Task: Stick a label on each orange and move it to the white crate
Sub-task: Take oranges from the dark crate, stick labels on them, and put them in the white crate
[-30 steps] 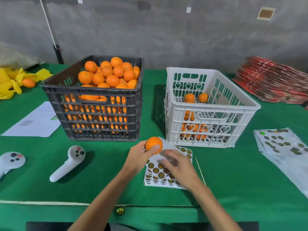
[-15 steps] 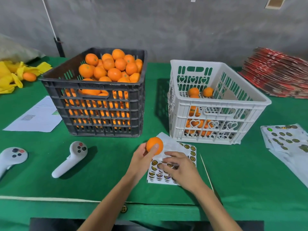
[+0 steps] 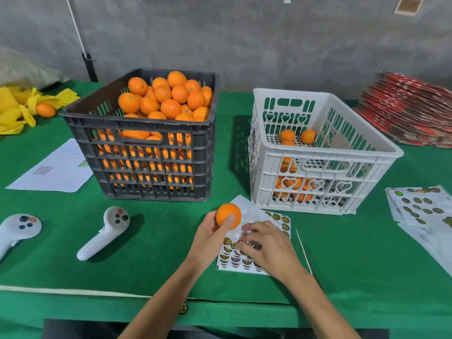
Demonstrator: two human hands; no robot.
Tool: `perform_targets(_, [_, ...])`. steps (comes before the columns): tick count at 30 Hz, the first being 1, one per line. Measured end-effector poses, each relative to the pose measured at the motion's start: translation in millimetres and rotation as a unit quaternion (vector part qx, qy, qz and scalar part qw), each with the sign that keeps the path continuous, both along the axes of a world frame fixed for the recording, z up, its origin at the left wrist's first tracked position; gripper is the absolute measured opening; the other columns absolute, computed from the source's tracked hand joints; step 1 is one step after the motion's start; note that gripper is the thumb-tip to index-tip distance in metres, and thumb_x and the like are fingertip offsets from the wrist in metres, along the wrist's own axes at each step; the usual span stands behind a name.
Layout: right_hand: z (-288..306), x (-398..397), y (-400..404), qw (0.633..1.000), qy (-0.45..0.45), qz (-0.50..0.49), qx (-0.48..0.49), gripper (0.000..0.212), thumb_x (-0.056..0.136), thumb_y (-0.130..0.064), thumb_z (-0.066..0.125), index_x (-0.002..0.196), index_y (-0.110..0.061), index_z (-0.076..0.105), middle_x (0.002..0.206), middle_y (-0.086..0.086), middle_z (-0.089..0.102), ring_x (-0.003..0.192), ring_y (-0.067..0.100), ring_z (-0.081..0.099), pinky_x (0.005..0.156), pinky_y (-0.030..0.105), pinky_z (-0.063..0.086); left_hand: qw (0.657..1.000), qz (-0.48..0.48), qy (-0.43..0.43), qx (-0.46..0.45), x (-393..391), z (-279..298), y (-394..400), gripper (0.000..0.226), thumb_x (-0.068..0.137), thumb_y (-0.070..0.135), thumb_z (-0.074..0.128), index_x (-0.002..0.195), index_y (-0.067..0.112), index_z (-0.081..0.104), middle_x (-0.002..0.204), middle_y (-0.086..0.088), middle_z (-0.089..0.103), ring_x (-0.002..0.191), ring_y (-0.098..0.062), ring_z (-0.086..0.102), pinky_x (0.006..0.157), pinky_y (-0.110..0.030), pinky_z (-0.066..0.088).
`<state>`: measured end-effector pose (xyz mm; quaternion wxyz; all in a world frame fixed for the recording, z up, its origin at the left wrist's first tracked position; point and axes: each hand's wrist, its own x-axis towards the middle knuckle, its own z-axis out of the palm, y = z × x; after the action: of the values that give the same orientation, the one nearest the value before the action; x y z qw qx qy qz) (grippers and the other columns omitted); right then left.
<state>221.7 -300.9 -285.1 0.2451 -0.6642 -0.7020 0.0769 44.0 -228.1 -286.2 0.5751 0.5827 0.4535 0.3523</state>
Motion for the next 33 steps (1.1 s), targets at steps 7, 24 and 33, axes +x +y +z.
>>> perform_targets(7, [-1,-6,1,0.972,0.23,-0.035,-0.029,0.01,0.086,-0.042,0.078,0.083,-0.034,0.081,0.107,-0.026,0.065,0.112,0.001,0.054,0.094,0.031,0.052,1.0,-0.002,-0.014,0.006,0,-2,-2,0.051,0.088,0.061,0.066,0.129,0.031,0.058,0.117,0.014,0.07,0.101,0.009,0.066,0.081,-0.012,0.047])
perform_targets(24, [7,3,-25,0.956,-0.219,0.067,0.184,0.026,0.1,-0.036,0.064,0.091,-0.017,0.079,0.089,-0.005,0.065,0.071,0.012,0.057,0.055,0.027,0.054,1.0,-0.01,-0.018,-0.011,0,-5,0,0.052,0.091,0.056,0.067,0.135,0.031,0.055,0.123,0.013,0.07,0.108,0.005,0.066,0.1,-0.026,0.049])
perform_targets(33, [7,-5,-28,0.972,-0.18,0.037,0.146,0.026,0.096,-0.036,0.065,0.093,-0.014,0.078,0.092,-0.004,0.066,0.071,0.012,0.059,0.055,0.029,0.056,1.0,-0.007,-0.005,0.0,-1,-4,-1,0.058,0.09,0.059,0.066,0.137,0.027,0.056,0.121,0.014,0.07,0.103,0.01,0.066,0.091,-0.019,0.047])
